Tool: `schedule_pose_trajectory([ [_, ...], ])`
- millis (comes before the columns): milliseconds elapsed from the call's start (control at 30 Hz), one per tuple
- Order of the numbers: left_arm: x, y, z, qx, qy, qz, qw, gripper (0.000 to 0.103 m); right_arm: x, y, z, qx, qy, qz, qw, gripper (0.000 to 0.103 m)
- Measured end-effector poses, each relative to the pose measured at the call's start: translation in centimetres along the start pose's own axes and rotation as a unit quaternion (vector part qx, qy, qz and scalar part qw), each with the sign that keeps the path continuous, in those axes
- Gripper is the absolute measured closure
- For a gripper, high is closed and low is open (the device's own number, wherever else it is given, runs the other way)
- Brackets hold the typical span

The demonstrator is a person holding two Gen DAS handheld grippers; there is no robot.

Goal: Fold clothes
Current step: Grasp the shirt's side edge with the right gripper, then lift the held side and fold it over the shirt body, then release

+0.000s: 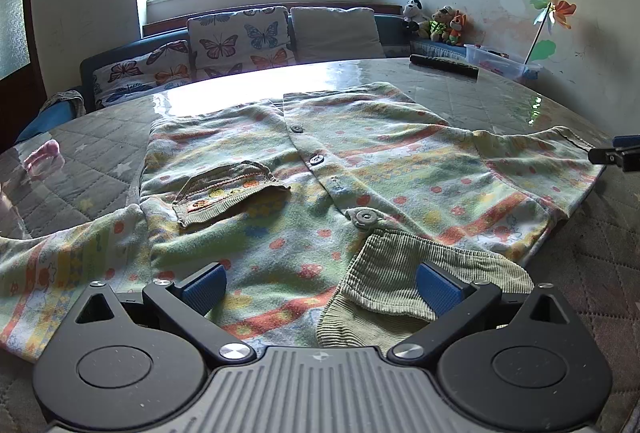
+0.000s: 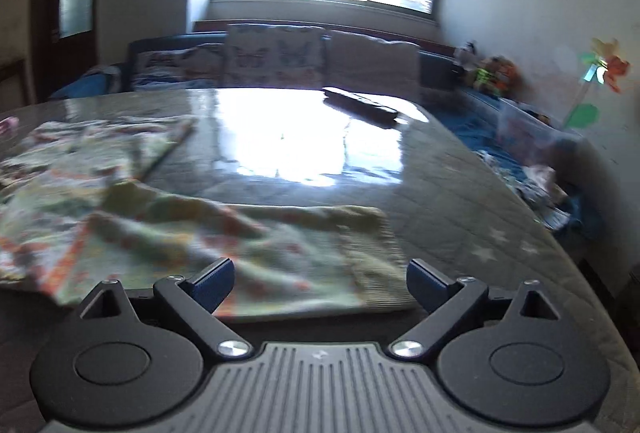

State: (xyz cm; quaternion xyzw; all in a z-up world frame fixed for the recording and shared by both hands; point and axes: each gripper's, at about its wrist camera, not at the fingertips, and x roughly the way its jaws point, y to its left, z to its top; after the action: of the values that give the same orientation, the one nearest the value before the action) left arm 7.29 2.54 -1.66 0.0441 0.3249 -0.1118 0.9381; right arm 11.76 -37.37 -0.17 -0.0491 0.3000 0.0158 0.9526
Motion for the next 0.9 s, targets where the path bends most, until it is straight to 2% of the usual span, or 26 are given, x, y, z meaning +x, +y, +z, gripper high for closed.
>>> schedule_pose_trajectory([
  [200, 0.0, 0.0, 0.0, 0.000, 0.001, 0.000, 1.0000, 0.000, 2.2, -2.9, -0.4, 0.049, 0.025, -0.010, 0.998, 0.021],
  [400, 0.0, 0.0, 0.0, 0.000, 0.001, 0.000, 1.0000, 0.000, 2.3, -3.6, -0.7, 0.068, 0.027, 0.002, 0.997, 0.042],
  [500, -0.2, -0.1, 0.1, 0.003, 0.001, 0.006, 1.0000, 0.000, 2.1, -3.7, -0.5, 0.071, 0.031, 0.003, 0.997, 0.059],
  [567, -0.5, -0.4, 0.4, 0.008, -0.001, 0.018, 0.9998, 0.000, 1.9, -3.6, -0.1, 0.073, 0.033, 0.007, 0.997, 0.077],
  [633, -1.2, -0.6, 0.9, 0.011, -0.013, 0.021, 0.9996, 0.000, 1.6, -3.5, 0.2, 0.075, 0.031, 0.009, 0.997, 0.087],
  [767, -2.2, -1.5, 2.3, 0.018, -0.033, 0.022, 0.9991, 0.000, 0.5, -3.0, 1.0, 0.076, 0.014, 0.020, 0.997, 0.092],
  [900, -1.9, -3.1, 3.0, 0.035, -0.037, 0.013, 0.9986, 0.000, -1.3, -2.2, 2.4, 0.086, -0.012, 0.068, 0.994, 0.093],
])
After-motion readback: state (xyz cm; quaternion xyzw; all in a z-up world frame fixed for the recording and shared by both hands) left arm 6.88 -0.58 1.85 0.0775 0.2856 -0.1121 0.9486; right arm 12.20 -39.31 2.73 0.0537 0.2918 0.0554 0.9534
